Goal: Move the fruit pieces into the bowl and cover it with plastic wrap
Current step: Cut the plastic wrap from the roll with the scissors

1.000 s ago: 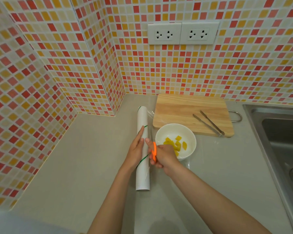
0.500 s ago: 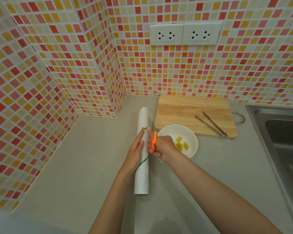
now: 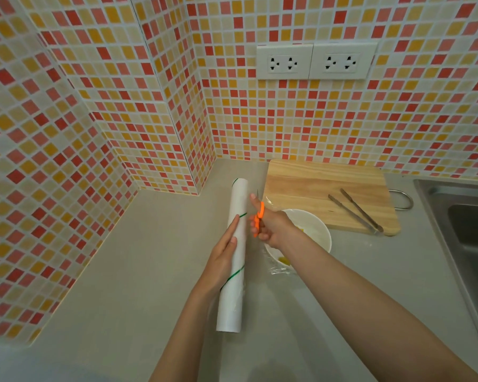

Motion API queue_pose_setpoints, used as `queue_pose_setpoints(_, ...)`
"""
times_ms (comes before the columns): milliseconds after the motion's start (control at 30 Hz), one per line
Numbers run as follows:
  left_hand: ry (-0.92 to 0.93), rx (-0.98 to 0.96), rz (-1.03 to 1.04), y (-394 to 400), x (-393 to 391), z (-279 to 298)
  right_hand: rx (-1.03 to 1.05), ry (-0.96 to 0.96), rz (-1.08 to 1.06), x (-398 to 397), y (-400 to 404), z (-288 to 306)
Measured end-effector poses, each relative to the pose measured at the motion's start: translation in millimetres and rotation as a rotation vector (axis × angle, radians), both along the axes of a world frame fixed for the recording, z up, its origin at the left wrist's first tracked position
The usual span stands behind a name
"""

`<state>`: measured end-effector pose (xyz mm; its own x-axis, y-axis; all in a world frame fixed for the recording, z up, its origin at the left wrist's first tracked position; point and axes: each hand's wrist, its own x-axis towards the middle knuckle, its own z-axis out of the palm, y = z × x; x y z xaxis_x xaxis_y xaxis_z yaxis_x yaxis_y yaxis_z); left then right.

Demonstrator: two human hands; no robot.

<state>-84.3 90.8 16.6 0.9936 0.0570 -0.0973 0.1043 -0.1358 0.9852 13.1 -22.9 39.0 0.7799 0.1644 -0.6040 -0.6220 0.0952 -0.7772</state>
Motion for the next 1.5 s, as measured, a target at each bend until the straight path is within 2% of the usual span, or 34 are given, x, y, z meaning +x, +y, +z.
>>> queue_pose_setpoints(667,0.016,-0.063,0.059,20.4,-10.7,-5.2,-0.046,-0.037,-0.049,41.9,18.5,-0.2)
queue_pose_setpoints(833,0.003,-0.059,0.067,27.3,-13.1,-9.7,-0.016,0.006,0.037,52.8,6.4,11.2)
queue_pose_setpoints(900,0.001,0.004,0.093,29.3,-10.3,-13.1,0.072,-0.002,0.098,56.1,2.7,20.5)
queue_pose_setpoints(1033,0.127,0.378,0.079,29.5,4.2,-22.8,0.15,-0.11,0.11,52.6,-8.9,45.9)
queue_pose_setpoints(1133,0.111,0.621,0.021,24.6,11.7,-30.2,-0.067,-0.299,-0.042,38.6,-44.8,43.0)
queue_pose_setpoints(1267,0.117,0.807,0.113,8.3,16.9,-38.8,-0.581,-0.555,-0.282,-7.8,-114.3,-1.7)
queue_pose_setpoints(1400,0.143,0.98,0.15,-3.2,18.8,-42.1,-0.97,-0.5,-0.255,-56.9,-168.5,-50.6)
queue_pose_setpoints(1500,0.199,1.036,0.134,-6.4,22.1,-41.6,-1.08,-0.418,-0.147,-82.0,-187.0,-67.0)
